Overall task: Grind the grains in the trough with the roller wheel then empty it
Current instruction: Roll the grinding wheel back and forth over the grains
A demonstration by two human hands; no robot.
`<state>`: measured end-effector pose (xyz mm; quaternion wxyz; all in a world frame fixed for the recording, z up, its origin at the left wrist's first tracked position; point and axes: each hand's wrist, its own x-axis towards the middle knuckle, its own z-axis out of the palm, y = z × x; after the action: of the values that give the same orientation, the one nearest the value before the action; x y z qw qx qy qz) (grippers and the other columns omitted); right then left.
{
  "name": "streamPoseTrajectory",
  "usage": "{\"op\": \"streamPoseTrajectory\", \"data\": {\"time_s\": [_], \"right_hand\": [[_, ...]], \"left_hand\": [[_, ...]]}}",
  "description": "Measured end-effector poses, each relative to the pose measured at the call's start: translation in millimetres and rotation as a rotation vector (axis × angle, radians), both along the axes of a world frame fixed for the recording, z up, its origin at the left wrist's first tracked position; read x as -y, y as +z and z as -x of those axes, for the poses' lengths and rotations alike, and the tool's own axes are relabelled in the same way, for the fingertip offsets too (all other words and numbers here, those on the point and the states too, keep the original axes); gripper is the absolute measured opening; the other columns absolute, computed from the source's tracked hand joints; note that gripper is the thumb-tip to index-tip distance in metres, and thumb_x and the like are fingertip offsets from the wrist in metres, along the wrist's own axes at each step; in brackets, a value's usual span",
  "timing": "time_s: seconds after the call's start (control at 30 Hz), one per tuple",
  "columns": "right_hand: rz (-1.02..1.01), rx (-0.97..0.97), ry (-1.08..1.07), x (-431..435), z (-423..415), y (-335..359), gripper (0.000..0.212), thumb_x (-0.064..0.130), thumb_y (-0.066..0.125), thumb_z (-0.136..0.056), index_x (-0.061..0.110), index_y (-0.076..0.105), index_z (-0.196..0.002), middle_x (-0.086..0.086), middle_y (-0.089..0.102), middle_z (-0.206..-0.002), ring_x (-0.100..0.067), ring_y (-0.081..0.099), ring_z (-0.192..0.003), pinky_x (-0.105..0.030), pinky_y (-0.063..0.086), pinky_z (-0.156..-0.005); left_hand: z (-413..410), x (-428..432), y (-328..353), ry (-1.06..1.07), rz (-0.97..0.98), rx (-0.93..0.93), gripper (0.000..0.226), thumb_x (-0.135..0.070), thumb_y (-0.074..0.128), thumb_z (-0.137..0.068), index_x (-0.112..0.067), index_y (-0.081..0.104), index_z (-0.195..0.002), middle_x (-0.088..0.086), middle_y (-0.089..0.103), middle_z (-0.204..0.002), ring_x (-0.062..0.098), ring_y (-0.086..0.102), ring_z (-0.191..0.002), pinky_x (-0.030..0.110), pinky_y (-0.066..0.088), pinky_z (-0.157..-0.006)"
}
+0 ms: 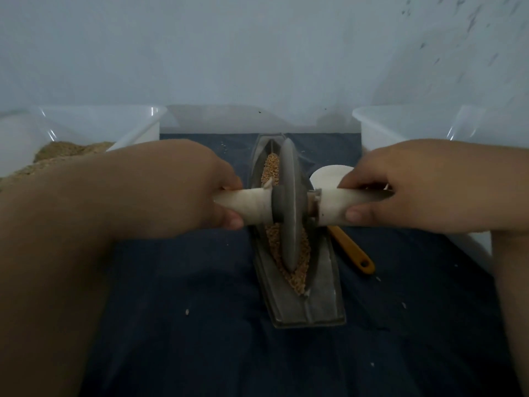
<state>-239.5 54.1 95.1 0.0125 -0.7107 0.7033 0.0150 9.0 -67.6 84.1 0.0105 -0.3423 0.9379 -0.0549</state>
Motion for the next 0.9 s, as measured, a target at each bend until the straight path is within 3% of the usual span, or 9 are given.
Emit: {"op": "streamPoseTrajectory", "data": {"time_s": [0.13,0.27,0.33,0.4,0.47,0.53,0.63,0.7,0.9], "right_hand": [[0.014,0.039,-0.017,9.1,3.8,-6.5,0.033,0.069,0.045,-0.072,0.049,0.059,-0.095,0.015,0.063,-0.090,-0.003,0.057,-0.080,-0.034,0.049,-0.073],[0.216,0.078,-0.093,38.6,8.8,-34.2,0.020,0.042,0.060,-0.091,0.035,0.065,-0.108,0.008,0.061,-0.090,-0.013,0.055,-0.080,-0.031,0.038,-0.064],[0.330,0.056,-0.139,55.1,9.3,-48.7,0.023,0.035,0.057,-0.094,0.028,0.064,-0.115,0.000,0.060,-0.095,-0.019,0.054,-0.087,-0.033,0.039,-0.070],[0.456,0.039,-0.159,64.5,9.6,-58.2,0.026,0.035,0.055,-0.096,0.025,0.062,-0.120,-0.004,0.059,-0.105,-0.023,0.053,-0.097,-0.036,0.042,-0.078],[0.549,0.047,-0.156,67.4,10.1,-62.2,0.031,0.035,0.057,-0.095,0.025,0.060,-0.124,-0.004,0.060,-0.112,-0.025,0.051,-0.104,-0.036,0.041,-0.083],[0.560,0.040,-0.144,66.4,9.9,-62.6,0.035,0.037,0.059,-0.093,0.026,0.060,-0.126,-0.003,0.060,-0.114,-0.025,0.051,-0.107,-0.037,0.040,-0.085],[0.468,0.038,-0.112,57.5,10.4,-53.0,0.039,0.045,0.061,-0.090,0.029,0.060,-0.125,0.002,0.058,-0.109,-0.022,0.052,-0.103,-0.037,0.042,-0.084],[0.358,0.067,-0.074,45.0,9.2,-40.7,0.039,0.050,0.061,-0.087,0.032,0.060,-0.121,0.007,0.054,-0.100,-0.015,0.051,-0.093,-0.033,0.041,-0.076],[0.043,0.087,0.012,7.9,2.2,-6.4,0.039,0.074,0.042,-0.066,0.053,0.054,-0.095,0.022,0.060,-0.087,0.003,0.056,-0.079,-0.026,0.045,-0.066]], "left_hand": [[3.4,3.0,-1.3,0.005,-0.041,-0.037,0.040,-0.070,0.044,-0.070,-0.042,0.060,-0.093,-0.013,0.060,-0.080,0.000,0.052,-0.074,0.024,0.041,-0.066],[14.2,22.2,-21.0,0.023,-0.005,-0.201,0.032,-0.058,0.050,-0.083,-0.038,0.062,-0.103,-0.011,0.062,-0.084,0.008,0.055,-0.079,0.034,0.044,-0.072],[24.0,31.8,-33.5,0.039,0.097,-0.294,0.029,-0.049,0.052,-0.089,-0.033,0.061,-0.111,-0.007,0.063,-0.097,0.018,0.058,-0.095,0.038,0.042,-0.087],[31.9,38.6,-44.1,0.086,0.197,-0.349,0.037,-0.043,0.053,-0.093,-0.030,0.055,-0.128,-0.001,0.062,-0.118,0.023,0.053,-0.116,0.045,0.024,-0.112],[34.5,42.2,-50.3,0.127,0.221,-0.387,0.047,-0.042,0.053,-0.094,-0.028,0.047,-0.139,0.000,0.058,-0.131,0.023,0.048,-0.126,0.047,0.010,-0.118],[33.5,43.4,-52.7,0.125,0.200,-0.412,0.048,-0.044,0.054,-0.093,-0.030,0.048,-0.138,0.000,0.058,-0.129,0.024,0.050,-0.122,0.046,0.019,-0.115],[27.0,40.1,-44.0,0.080,0.119,-0.388,0.029,-0.048,0.058,-0.087,-0.036,0.060,-0.114,-0.008,0.059,-0.100,0.020,0.057,-0.097,0.040,0.045,-0.086],[20.7,36.1,-33.2,0.047,0.062,-0.317,0.022,-0.051,0.060,-0.083,-0.036,0.062,-0.098,-0.011,0.058,-0.087,0.015,0.056,-0.085,0.035,0.045,-0.074],[-2.9,10.1,-0.8,0.012,-0.159,-0.053,0.040,-0.070,0.054,-0.067,-0.046,0.062,-0.099,-0.016,0.063,-0.082,0.000,0.057,-0.075,0.026,0.045,-0.071]]}}
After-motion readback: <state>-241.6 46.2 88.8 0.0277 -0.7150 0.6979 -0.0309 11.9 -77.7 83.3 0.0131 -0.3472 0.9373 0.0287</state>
